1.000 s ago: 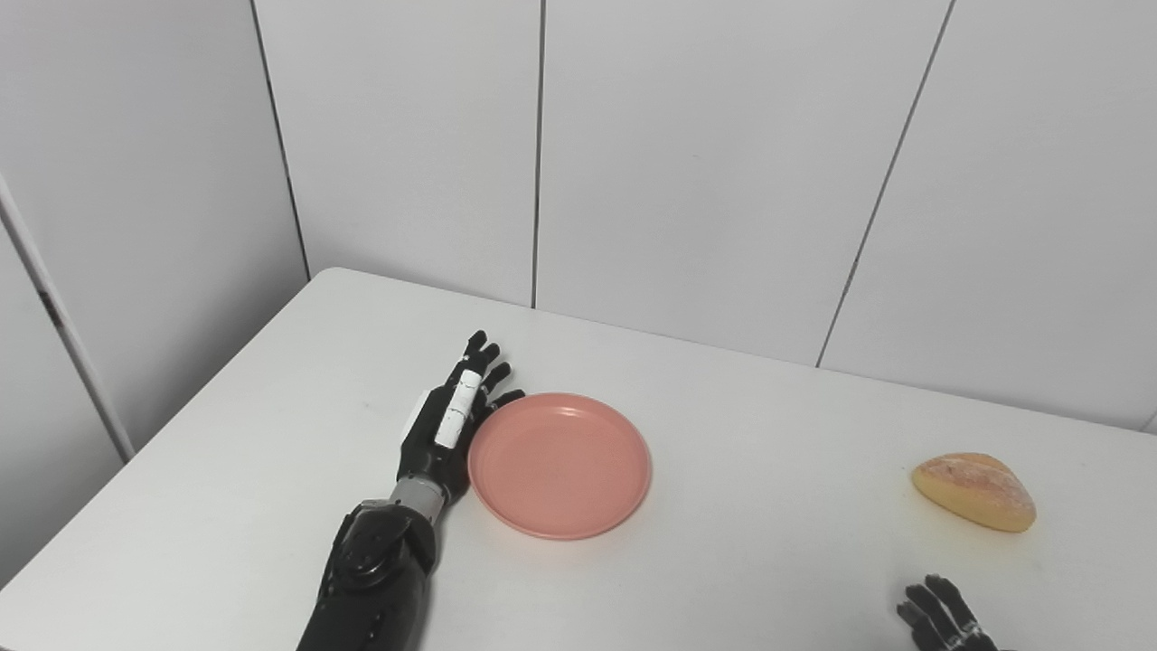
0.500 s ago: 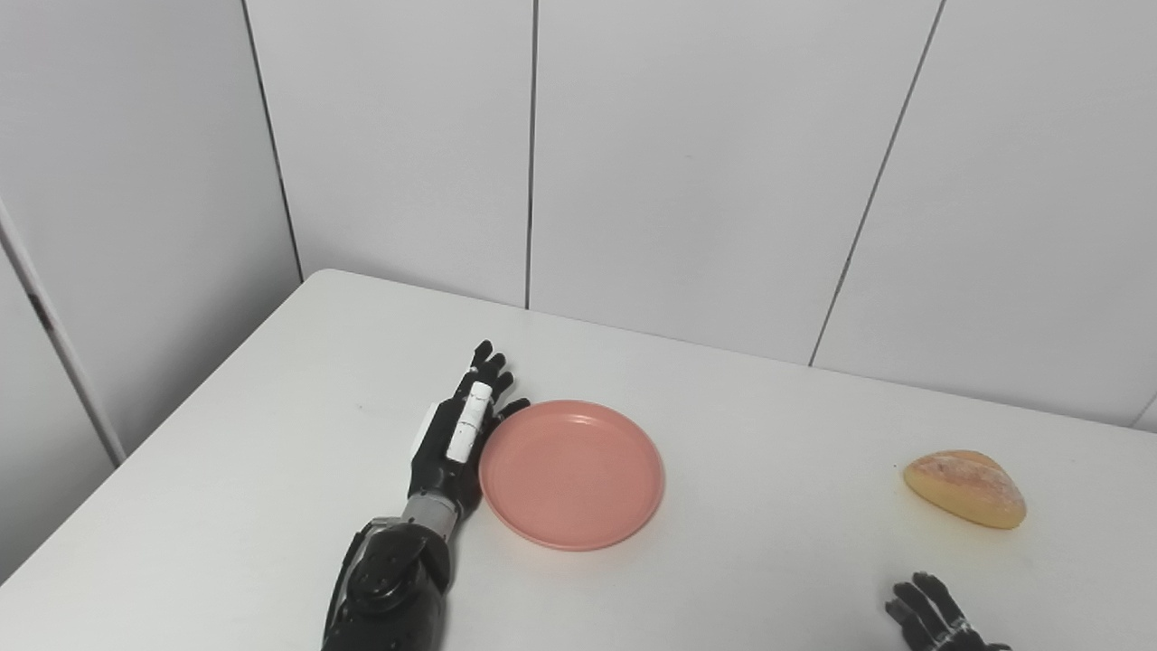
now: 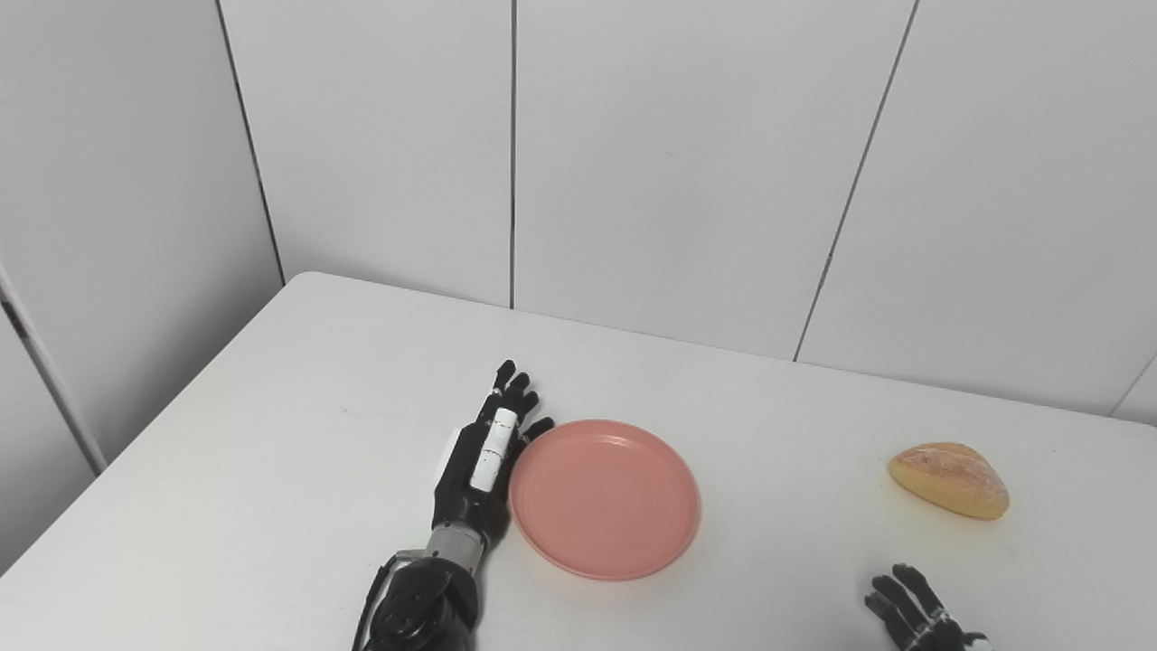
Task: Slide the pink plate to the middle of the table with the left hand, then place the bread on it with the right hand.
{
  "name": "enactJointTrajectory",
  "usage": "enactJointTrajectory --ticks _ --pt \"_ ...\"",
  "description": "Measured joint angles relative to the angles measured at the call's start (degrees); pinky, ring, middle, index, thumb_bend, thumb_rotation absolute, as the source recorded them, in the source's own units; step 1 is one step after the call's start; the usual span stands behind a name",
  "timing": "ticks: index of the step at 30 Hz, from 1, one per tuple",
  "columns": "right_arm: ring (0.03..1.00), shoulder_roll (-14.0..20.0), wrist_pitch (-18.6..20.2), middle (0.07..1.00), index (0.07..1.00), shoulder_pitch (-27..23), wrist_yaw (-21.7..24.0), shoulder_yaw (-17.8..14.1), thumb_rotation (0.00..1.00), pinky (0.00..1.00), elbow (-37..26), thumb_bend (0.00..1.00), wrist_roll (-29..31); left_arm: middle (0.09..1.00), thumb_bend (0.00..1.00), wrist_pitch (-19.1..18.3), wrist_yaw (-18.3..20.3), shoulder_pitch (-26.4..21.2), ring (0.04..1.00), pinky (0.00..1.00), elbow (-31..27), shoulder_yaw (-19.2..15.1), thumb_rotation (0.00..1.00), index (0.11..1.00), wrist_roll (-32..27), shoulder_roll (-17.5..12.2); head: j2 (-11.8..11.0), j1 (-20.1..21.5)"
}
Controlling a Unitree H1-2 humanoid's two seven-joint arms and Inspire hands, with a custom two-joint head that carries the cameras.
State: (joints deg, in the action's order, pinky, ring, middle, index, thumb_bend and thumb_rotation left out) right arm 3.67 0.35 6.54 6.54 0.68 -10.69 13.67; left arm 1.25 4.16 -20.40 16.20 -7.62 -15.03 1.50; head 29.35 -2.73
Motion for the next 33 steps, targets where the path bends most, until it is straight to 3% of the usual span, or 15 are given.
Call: enactJointTrajectory --ticks 16,24,33 --pt "0.855 -1.47 0.53 0.847 0.861 0.12 -1.36 0.92 0.98 0.99 -0.64 0.85 -1.30 1.000 0.90 0.24 -1.93 2.33 0.977 0.89 -3.37 1.07 0.76 1.000 0.46 4.78 0.88 2.55" --pt "0.856 -1.71 0.60 0.844 0.855 0.24 -1.70 1.54 0.97 0.99 -1.08 0.86 -2.42 1.000 0.92 1.72 -3.14 2.34 0.965 0.86 -3.04 2.04 0.76 1.000 1.48 6.59 1.23 2.99" --pt "0.847 -1.85 0.61 0.837 0.849 0.41 -1.78 1.66 0.98 0.97 -1.25 0.85 -3.03 1.000 0.92 2.00 -3.69 2.29 0.974 0.89 -2.77 2.30 0.76 1.000 1.23 7.66 1.67 3.95"
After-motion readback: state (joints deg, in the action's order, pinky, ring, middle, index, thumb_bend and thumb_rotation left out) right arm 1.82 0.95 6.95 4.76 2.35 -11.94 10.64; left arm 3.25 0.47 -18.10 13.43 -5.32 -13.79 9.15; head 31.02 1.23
